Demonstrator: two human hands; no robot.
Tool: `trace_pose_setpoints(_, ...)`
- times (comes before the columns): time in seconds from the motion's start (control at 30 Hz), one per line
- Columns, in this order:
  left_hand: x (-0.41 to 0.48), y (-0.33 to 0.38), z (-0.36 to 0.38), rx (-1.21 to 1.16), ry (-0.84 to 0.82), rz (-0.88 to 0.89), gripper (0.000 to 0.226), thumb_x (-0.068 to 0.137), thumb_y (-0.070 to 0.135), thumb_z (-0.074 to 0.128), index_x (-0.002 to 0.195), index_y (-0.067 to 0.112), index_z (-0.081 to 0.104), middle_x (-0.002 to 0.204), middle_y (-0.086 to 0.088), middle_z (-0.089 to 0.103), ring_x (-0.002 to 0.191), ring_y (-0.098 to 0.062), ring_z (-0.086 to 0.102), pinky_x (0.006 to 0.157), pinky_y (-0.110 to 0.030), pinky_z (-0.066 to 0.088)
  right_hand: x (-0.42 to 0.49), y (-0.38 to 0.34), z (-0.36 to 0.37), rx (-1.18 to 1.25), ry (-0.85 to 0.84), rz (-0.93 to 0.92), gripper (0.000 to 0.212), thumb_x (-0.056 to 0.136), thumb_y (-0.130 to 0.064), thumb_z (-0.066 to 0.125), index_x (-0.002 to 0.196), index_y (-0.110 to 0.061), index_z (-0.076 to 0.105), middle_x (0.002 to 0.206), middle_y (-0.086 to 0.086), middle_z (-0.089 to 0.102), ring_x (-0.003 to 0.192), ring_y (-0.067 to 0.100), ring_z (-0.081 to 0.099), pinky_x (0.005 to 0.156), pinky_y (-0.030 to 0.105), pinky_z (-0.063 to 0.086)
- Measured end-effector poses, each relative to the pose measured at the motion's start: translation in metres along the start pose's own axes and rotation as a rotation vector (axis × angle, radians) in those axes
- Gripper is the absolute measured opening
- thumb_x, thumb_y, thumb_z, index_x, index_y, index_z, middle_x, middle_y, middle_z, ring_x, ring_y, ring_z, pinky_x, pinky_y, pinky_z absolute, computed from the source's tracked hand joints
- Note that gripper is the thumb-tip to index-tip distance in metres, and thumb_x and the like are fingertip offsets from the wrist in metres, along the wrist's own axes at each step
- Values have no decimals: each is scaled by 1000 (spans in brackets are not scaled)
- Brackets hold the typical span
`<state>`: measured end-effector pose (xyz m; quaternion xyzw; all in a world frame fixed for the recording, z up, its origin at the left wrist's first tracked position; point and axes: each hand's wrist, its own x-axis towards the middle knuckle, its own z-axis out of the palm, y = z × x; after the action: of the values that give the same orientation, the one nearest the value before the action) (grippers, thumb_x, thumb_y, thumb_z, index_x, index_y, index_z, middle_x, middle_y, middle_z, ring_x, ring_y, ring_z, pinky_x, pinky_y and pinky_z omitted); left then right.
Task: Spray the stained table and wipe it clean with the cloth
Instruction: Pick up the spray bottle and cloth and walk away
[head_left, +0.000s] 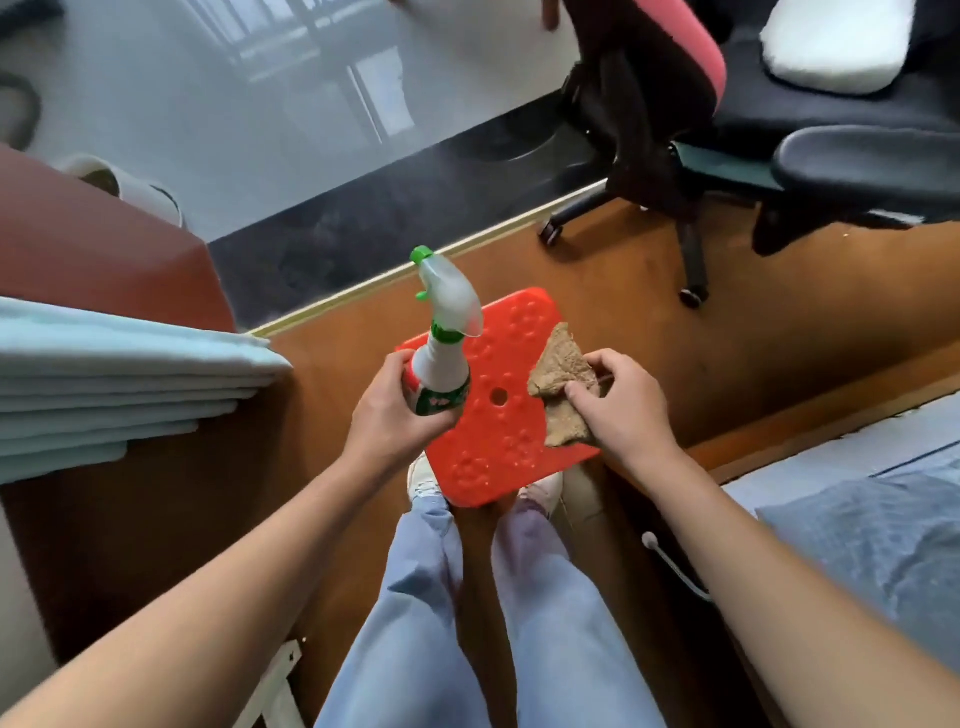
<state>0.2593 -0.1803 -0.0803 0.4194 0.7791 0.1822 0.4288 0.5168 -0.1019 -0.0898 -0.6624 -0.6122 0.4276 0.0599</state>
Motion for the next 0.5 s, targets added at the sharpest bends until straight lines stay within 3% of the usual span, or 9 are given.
trace_pose_setpoints(0.07,29,-19,15,-34,14,22,74,71,44,90,131,36,47,112,15,62,102,-11,62,76,-24,49,27,4,24,-70,4,-53,23,86,-30,72,108,-24,67,107,-2,65,96,19,61,75,27,39)
trace_pose_setpoints(0.17,60,-45,29,-95,68,50,71,73,45,89,131,34,49,114,13,64,102,-10,63,82,-32,56,63,1,52,-143,54,-163,27,86,-29,70,112,-21,67,107,-2,62,96,20,61,78,29,44)
trace_pose_setpoints(0.3,78,-73,43,-158,142,69,68,77,43,87,132,35,48,120,15,63,107,-1,61,89,-28,56,97,-3,88,-172,113,-275,31,88,-29,69,117,-18,67,109,0,61,100,20,59,83,29,44)
trace_pose_setpoints(0.5,79,-97,52,-193,147,74,78,75,43,88,140,36,45,133,13,60,120,-11,61,98,-40,55,98,15,128,-229,8,-211,41,95,-29,62,132,-10,61,121,8,57,115,29,52,100,38,42)
